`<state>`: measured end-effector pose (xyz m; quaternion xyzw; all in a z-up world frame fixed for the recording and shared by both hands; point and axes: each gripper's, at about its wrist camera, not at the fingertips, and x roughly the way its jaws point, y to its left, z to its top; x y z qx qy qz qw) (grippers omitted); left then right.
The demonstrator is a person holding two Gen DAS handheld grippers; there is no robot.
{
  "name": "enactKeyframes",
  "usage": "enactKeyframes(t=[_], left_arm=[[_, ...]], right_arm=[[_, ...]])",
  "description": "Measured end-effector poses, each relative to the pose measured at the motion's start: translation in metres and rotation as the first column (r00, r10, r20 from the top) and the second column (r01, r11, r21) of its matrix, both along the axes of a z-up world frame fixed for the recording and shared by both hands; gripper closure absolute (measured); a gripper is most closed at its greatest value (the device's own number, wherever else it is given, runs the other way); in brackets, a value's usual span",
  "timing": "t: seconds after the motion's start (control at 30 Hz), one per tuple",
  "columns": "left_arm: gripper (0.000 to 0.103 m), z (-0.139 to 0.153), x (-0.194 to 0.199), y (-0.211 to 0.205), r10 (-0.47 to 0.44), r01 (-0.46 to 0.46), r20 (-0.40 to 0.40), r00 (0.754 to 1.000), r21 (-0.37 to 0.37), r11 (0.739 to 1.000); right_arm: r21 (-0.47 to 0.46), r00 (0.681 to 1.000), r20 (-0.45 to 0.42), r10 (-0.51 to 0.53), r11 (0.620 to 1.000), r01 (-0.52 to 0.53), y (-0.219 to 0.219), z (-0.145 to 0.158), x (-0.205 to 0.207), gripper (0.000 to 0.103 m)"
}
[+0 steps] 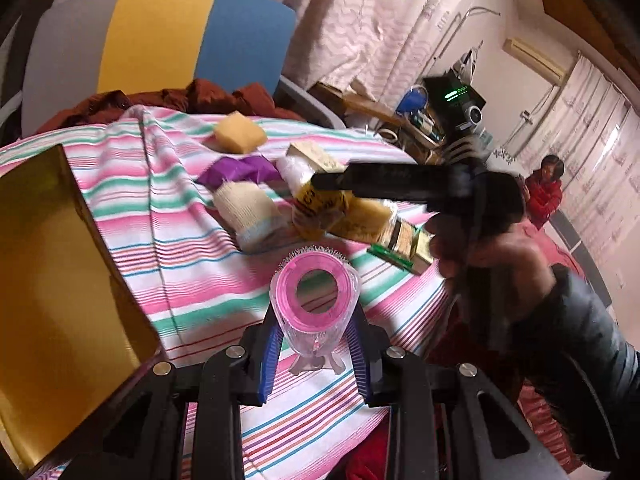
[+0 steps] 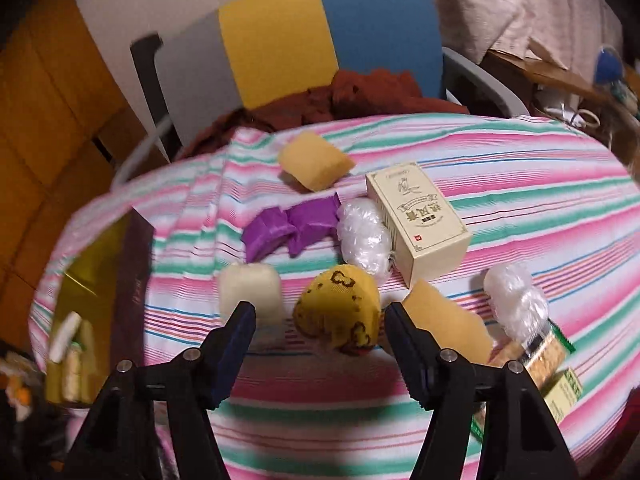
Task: Organize objects
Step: 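Grasp the yellow patterned sock with the right tool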
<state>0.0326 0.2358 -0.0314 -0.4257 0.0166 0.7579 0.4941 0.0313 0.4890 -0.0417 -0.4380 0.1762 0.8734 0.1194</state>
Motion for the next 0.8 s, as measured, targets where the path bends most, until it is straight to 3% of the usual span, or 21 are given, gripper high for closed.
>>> enactKeyframes(t=[0.07,0.13,0.27,0.5,0.8], left_arm=[[0.073,0.003,-0.001,-0.006,0.014,-0.014,-0.006,1.0,0.007,1.0],[0.073,0.006,-0.002,-0.012,0.027,-0.027,-0.009,1.0,0.015,1.0],[0.073,0.008,-0.005,-0.022,0.055,-0.055,-0.006,0.998,0.025,0.998],[0.073,0.015,-0.01,-0.039,0.107,-0.106,-0.017,0.994,0.033,0.994],[0.073,0.022,-0.034,-0.08,0.24,-0.239,-0.013,0.971,0.036,0.97]], right_arm=[[0.015,0.999,0.044,0.013,1.0,-0.013,0.0,-0.009,-0.006,0.042],[0.049,0.994,0.109,0.009,0.999,-0.014,0.0,-0.02,-0.01,0.059],[0.048,0.997,0.079,-0.011,0.999,0.007,0.006,-0.017,-0.004,0.075],[-0.027,0.994,-0.088,-0.061,0.998,0.059,0.016,0.013,0.017,0.076],[-0.091,0.975,-0.22,-0.037,0.996,0.018,-0.001,0.052,0.032,0.076]])
